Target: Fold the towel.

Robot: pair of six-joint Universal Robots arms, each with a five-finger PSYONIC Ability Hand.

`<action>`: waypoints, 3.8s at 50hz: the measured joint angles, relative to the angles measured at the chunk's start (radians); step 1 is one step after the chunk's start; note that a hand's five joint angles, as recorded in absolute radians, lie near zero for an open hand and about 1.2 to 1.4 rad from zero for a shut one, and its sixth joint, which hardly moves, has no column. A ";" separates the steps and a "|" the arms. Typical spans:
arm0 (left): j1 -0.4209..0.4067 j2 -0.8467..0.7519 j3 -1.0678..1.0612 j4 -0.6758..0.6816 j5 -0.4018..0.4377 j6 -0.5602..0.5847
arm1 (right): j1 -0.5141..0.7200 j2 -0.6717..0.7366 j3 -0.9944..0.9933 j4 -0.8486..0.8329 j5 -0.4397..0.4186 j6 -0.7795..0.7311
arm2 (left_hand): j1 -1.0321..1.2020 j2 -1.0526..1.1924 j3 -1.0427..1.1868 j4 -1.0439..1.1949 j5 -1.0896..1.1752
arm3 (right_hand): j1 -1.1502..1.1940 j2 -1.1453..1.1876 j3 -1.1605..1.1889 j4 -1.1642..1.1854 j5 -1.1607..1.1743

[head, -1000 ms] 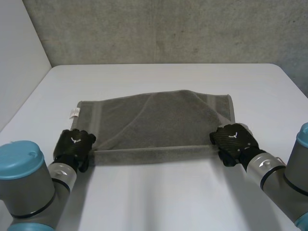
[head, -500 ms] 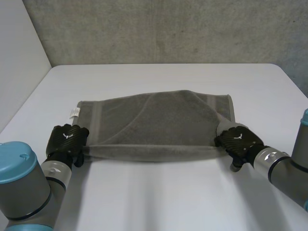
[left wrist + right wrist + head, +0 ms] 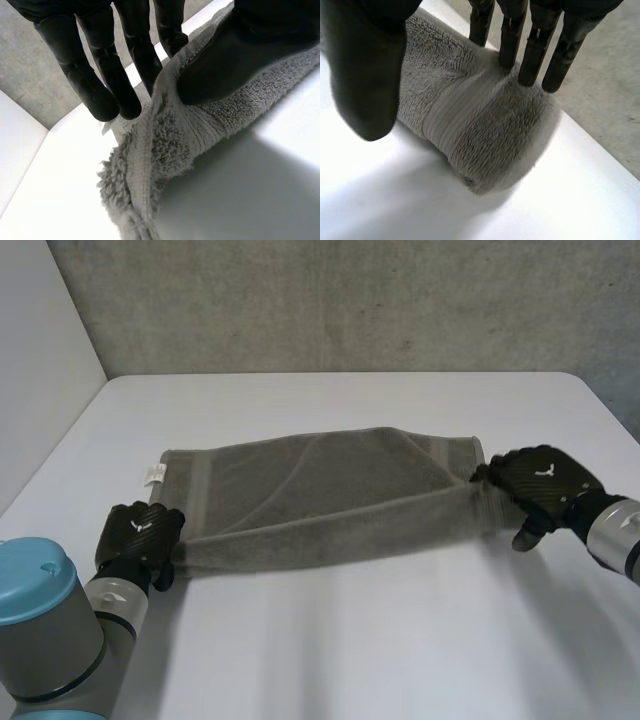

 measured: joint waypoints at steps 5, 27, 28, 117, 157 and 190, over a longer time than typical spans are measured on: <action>0.000 0.000 -0.001 0.000 0.000 0.000 | -0.014 -0.026 -0.013 0.006 -0.013 0.076 | 0.000 0.000 0.000 0.000 0.000 | -0.014 -0.015 -0.016 -0.021 -0.018; 0.000 0.003 -0.013 0.002 0.001 0.000 | -0.024 -0.012 -0.020 0.008 -0.034 0.084 | 0.001 0.000 0.000 0.000 -0.001 | 0.959 0.905 0.925 0.937 0.980; 0.000 0.003 -0.014 0.002 0.001 0.000 | -0.024 -0.010 -0.020 0.007 -0.034 0.083 | 0.001 0.000 0.000 0.000 0.000 | 0.959 0.905 0.925 0.937 0.980; 0.006 0.467 0.133 -0.300 0.095 0.001 | -0.097 -0.392 -0.226 0.294 -0.028 0.221 | 0.005 0.000 0.001 0.000 0.001 | 0.962 0.877 0.923 0.939 0.968; 0.005 -0.320 0.707 -0.265 0.130 0.144 | 0.071 0.305 -0.485 0.310 0.194 -0.027 | 0.005 0.000 0.003 0.000 0.001 | 0.962 0.877 0.923 0.939 0.968; 0.005 -0.019 0.522 -0.164 0.139 -0.098 | 0.100 -0.010 -0.240 -0.012 0.118 0.174 | 0.006 0.000 0.004 0.000 0.008 | 0.963 0.877 0.923 0.939 0.968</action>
